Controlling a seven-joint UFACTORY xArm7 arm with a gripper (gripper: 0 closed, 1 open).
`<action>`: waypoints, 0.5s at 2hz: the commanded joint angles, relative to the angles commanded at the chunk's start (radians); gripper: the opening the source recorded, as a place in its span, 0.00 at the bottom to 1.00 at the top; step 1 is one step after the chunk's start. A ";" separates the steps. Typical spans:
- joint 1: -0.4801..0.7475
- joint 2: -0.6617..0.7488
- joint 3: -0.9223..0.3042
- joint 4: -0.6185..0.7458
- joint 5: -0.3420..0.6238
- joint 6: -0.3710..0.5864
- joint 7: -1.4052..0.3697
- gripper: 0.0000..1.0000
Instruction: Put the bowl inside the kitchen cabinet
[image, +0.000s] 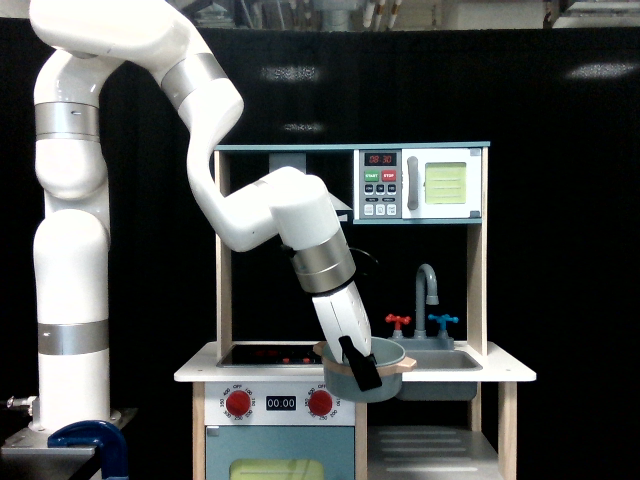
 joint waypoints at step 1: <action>-0.130 0.296 0.108 0.126 0.321 0.043 -0.318 0.00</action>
